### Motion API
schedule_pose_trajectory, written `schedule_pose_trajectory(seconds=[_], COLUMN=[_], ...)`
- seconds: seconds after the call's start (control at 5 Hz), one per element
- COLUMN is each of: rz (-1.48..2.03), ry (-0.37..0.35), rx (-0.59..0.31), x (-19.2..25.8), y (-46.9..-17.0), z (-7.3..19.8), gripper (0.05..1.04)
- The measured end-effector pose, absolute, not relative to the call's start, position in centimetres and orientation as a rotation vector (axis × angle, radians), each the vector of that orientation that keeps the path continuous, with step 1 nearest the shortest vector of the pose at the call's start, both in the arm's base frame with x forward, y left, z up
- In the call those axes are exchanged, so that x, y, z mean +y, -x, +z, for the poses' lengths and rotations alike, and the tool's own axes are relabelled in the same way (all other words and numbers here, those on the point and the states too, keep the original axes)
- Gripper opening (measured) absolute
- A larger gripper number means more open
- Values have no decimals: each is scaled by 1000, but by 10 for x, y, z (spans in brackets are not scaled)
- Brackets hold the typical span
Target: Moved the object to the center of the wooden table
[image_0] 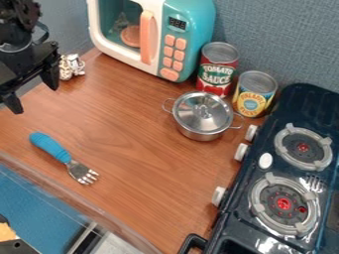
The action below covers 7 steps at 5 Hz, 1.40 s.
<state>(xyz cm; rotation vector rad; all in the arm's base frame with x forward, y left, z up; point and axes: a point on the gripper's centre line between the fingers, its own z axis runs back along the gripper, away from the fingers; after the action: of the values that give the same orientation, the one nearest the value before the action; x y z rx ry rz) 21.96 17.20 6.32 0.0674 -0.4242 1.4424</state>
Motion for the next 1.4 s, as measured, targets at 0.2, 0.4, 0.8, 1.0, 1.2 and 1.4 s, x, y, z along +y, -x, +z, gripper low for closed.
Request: schedule_pose_trajectory(seconds=[0.2,0.4,0.8,1.0,1.2,1.4], rz=[1451,1490,1490,1502,1561,1606], ry=[-71,-92,-70,-61,-51,-70], rx=[-397,-401,-389,-345,-321,-285], x=[171,192,225,245,260,270], y=[-219,-242,-314,-348,-364,-371], z=[56,52,50,34,25,11], gripper=[999,999,999,999,999,999])
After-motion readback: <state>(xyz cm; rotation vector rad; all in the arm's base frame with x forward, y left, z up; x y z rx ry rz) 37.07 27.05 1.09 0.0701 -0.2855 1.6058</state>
